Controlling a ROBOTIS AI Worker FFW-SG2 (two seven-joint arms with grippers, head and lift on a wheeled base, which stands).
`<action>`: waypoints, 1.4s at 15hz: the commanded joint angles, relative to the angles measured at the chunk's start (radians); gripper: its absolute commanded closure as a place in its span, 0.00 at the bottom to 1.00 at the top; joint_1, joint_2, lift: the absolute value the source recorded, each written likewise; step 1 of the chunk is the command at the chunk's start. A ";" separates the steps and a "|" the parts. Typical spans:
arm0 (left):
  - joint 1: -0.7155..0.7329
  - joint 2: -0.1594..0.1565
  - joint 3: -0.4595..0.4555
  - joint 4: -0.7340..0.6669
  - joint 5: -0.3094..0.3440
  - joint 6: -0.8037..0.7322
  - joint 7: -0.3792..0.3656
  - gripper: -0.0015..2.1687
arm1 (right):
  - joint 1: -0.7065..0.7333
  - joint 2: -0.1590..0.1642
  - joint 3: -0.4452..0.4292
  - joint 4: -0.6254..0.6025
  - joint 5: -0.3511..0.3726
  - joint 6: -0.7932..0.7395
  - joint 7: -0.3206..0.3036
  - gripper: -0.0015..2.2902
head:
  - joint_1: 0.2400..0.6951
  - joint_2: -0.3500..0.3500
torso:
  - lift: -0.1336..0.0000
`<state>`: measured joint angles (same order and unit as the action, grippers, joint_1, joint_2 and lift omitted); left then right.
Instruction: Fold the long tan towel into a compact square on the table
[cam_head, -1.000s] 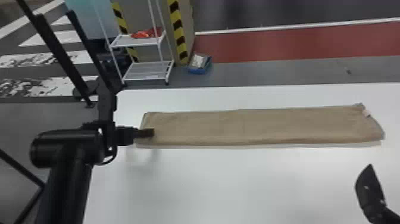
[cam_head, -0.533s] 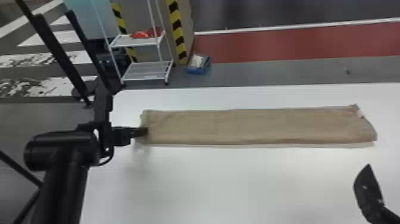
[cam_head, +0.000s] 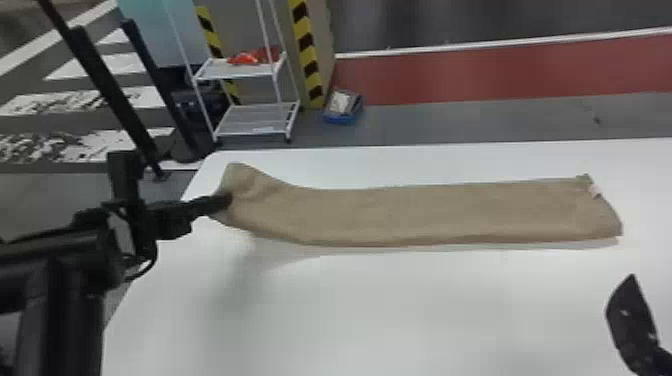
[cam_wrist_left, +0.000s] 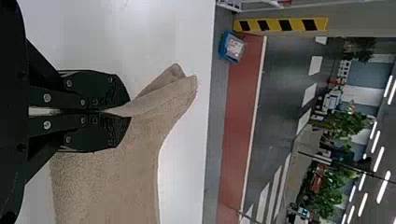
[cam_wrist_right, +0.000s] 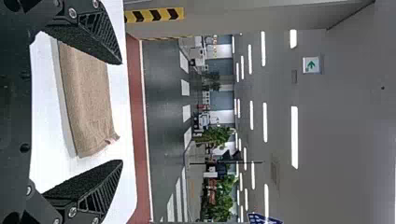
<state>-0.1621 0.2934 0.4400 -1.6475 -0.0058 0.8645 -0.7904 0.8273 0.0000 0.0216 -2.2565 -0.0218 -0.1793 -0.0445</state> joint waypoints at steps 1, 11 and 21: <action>0.004 0.044 0.040 -0.026 0.021 0.018 -0.027 0.88 | -0.002 0.001 0.001 0.000 0.000 0.001 0.000 0.06 | 1.00 0.84 | 0.08; 0.065 -0.008 0.023 -0.508 0.116 0.472 -0.020 0.88 | -0.002 0.001 0.006 0.014 0.002 -0.002 -0.002 0.06 | 1.00 0.87 | 0.08; -0.105 -0.258 -0.264 -0.520 -0.026 0.601 0.069 0.88 | 0.026 0.001 0.000 0.011 0.003 -0.027 -0.002 0.06 | 1.00 0.51 | 0.08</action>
<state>-0.2384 0.0669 0.2117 -2.1805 -0.0041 1.4463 -0.7216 0.8446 0.0000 0.0244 -2.2437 -0.0184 -0.1980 -0.0459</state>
